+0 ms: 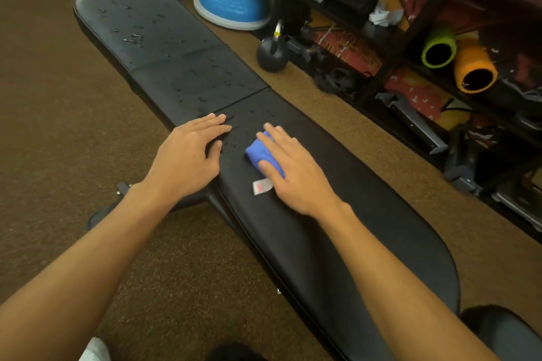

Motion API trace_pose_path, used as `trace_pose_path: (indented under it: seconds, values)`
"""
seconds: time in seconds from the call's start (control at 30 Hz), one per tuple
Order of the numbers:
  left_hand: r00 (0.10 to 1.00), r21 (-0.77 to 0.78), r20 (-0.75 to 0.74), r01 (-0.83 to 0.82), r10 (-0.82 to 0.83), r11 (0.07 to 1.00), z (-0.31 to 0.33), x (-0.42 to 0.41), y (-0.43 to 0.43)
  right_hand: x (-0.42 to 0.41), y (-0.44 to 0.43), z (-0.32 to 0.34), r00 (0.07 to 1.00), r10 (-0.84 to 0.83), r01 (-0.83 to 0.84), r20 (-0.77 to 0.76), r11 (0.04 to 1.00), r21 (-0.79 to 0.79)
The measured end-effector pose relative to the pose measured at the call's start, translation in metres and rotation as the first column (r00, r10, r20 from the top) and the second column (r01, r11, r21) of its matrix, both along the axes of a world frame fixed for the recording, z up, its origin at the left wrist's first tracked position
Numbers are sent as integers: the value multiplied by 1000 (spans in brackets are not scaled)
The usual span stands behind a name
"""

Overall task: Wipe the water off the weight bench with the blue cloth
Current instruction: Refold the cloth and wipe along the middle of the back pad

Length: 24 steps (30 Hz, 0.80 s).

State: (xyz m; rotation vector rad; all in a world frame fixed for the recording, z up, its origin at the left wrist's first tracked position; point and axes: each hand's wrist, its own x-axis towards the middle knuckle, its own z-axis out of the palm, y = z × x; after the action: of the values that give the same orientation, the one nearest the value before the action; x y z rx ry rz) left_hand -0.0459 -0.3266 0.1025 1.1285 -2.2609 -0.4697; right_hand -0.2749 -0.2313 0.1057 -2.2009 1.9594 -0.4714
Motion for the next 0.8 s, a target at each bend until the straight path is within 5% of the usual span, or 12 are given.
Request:
trace_pose_path:
  seconds: [0.2, 0.43, 0.5, 0.67, 0.8]
  values:
    - [1000, 7, -9, 17, -17, 1000, -1, 1, 1, -41, -43, 4, 903, -428, 424, 38, 902, 79]
    - [1000, 18, -30, 0, 0, 1000, -2, 0, -2, 22, 1, 0, 999, 29, -29, -41, 1000, 3]
    - [1000, 25, -28, 1, 0, 1000, -1, 0, -1, 2, -8, 1, 999, -17, 17, -32, 1000, 11]
    - [1000, 22, -13, 15, -15, 1000, 0, 1, 2, -35, -47, 4, 892, -451, 447, 28, 890, 88]
    - [1000, 21, -20, 6, -5, 1000, 0, 0, 0, 15, -26, 3, 966, -259, 259, 8, 966, 16]
